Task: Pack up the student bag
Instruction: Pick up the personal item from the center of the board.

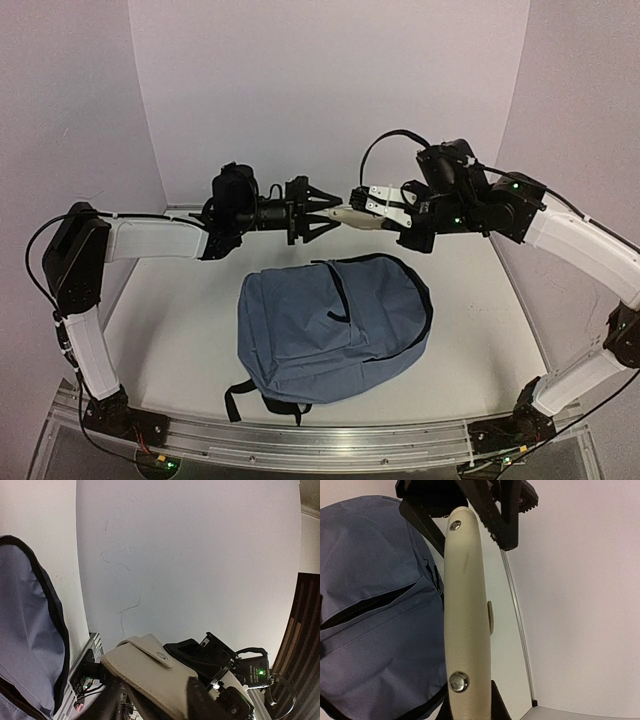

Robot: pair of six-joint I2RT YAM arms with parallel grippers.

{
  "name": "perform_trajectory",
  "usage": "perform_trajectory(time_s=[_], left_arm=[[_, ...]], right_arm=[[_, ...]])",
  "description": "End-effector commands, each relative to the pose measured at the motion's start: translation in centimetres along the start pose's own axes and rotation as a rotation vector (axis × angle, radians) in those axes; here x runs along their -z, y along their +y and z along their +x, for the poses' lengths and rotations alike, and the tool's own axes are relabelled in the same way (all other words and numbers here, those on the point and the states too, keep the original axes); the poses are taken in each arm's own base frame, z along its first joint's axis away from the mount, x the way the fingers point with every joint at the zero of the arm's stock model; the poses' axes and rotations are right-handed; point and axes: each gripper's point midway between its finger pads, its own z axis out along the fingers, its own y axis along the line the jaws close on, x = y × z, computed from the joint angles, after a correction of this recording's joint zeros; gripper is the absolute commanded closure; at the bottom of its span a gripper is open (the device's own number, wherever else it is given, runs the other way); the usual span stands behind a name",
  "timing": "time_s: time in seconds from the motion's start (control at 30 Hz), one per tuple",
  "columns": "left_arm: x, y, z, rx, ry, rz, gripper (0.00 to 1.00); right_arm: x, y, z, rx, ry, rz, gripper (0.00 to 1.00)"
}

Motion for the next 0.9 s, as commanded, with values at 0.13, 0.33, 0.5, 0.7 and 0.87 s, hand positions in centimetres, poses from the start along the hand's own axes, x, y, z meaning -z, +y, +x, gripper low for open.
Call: perform_trajectory(time_s=[0.13,0.33,0.5,0.7,0.87], left_arm=[[-0.3,-3.2,0.8,-0.066,0.029,0.111,0.97],[1.6,-3.3,-0.9,-0.087,-0.047,0.137,1.0],[4.1,-4.1,-2.4,-0.238,-0.13,0.099,1.0],[6.2,-6.8,-2.2,-0.47,-0.151,0.066,1.0],[6.1,-8.0,-0.4,-0.594,-0.05,0.059,1.0]], right_arm=[[1.1,-1.3,-2.2,-0.029,-0.075,0.039,0.63],[0.9,0.3,-0.5,-0.046,-0.04,0.017,0.27],[2.1,1.3,0.3,-0.267,-0.084,-0.058,0.02],[5.3,0.6,-2.5,-0.717,-0.263,-0.333,0.02],[5.6,-0.3,-3.9,-1.013,-0.316,-0.589,0.02]])
